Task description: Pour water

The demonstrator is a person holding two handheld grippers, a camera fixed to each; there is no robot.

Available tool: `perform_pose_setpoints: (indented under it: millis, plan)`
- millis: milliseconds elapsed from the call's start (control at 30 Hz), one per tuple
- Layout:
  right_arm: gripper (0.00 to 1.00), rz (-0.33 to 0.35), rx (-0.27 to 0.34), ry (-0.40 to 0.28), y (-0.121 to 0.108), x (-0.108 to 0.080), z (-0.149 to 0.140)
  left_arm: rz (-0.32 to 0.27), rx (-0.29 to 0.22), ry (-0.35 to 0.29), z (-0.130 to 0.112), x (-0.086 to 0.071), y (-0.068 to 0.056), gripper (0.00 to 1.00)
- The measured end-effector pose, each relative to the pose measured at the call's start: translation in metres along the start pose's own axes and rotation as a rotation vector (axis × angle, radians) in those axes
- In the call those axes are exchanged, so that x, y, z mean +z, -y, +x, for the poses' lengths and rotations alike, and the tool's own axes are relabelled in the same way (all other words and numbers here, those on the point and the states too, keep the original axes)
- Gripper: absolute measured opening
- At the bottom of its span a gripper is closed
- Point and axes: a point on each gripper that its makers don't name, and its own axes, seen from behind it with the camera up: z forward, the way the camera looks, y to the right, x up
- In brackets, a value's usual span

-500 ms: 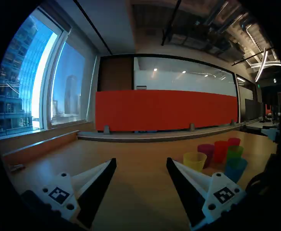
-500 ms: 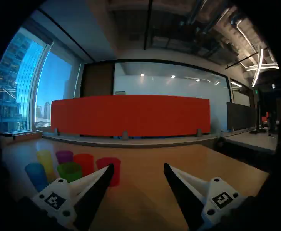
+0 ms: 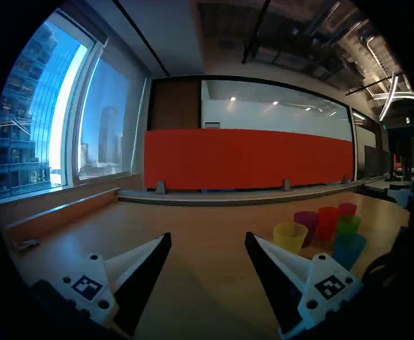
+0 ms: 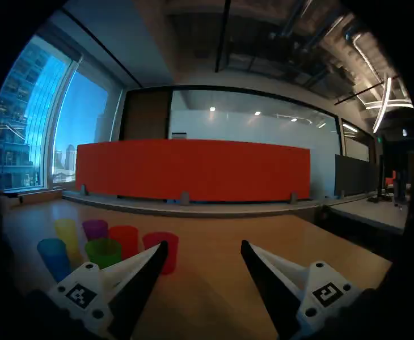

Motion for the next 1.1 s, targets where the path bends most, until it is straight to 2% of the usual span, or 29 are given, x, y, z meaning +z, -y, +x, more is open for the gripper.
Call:
perform_pose_setpoints:
  millis: [167, 400, 667, 1100]
  plan:
    - [0.99, 0.033, 0.005, -0.001, 0.007, -0.002, 0.018, -0.011, 0.003, 0.003, 0.023, 0.001, -0.003, 0.97]
    - [0.99, 0.065, 0.015, 0.024, 0.01, -0.001, 0.05, -0.027, 0.018, -0.004, 0.071, 0.005, -0.005, 0.97]
    - [0.99, 0.087, 0.023, 0.028, 0.007, 0.004, 0.1, -0.054, 0.039, -0.01, 0.124, 0.012, -0.008, 0.97]
    - [0.99, 0.109, 0.014, -0.006, 0.004, 0.013, 0.181, -0.078, 0.04, -0.007, 0.198, 0.024, -0.012, 0.97]
